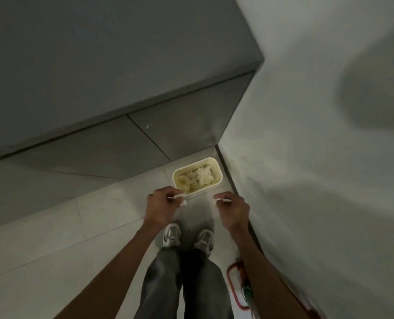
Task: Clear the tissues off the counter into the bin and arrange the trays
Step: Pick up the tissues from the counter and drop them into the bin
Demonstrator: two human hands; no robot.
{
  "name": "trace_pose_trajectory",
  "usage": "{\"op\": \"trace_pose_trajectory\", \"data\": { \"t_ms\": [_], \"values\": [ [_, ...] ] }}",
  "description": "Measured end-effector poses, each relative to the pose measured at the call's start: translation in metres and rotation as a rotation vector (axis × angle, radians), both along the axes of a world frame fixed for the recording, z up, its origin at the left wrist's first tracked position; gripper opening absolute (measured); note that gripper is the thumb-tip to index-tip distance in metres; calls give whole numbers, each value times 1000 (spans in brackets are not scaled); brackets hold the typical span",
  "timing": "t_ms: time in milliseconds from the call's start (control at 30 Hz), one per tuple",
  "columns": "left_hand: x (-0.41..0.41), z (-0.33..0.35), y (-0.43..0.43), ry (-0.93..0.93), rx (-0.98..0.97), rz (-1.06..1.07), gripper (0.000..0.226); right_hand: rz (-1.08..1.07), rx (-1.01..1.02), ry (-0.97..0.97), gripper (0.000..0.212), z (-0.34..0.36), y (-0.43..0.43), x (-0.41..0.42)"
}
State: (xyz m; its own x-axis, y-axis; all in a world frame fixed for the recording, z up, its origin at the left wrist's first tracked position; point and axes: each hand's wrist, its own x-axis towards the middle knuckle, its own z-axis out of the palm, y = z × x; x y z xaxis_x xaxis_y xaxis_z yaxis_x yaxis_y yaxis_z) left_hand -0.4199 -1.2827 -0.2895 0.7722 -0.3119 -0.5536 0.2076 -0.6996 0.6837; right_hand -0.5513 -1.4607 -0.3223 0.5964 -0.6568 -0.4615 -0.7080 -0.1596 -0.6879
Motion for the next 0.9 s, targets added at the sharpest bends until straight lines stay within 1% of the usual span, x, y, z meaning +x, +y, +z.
{"op": "trace_pose_trajectory", "data": {
  "t_ms": [67,133,200,267,333,433,500,567,633,733,800,900],
  "values": [
    [7,-51,-8,-42,79,-87,17,1,-39,55,19,-49,-5,15],
    [14,-104,-16,-69,145,-185,23,50,-43,98,19,-100,-10,31],
    [22,-159,-26,-88,171,-278,28,175,-40,127,20,-152,-16,48],
    [32,-218,-33,-116,207,-388,29,307,-95,177,21,-201,-20,70],
    [41,-276,-39,-119,281,-494,31,456,-152,283,31,-236,-25,95],
    [55,-353,-50,-52,365,-617,34,596,-169,392,44,-291,-31,124],
    [62,-394,-57,-27,418,-681,33,681,-186,426,50,-331,-36,137],
    [67,-427,-62,-33,471,-720,33,728,-200,440,49,-364,-39,148],
    [69,-445,-71,-41,515,-786,37,746,-243,448,37,-388,-42,153],
    [66,-453,-83,-7,546,-864,54,815,-261,495,23,-401,-43,152],
    [65,-443,-86,3,545,-885,63,814,-253,506,18,-397,-43,148],
    [65,-403,-81,-6,511,-862,62,753,-227,481,18,-365,-40,140]
  ]
}}
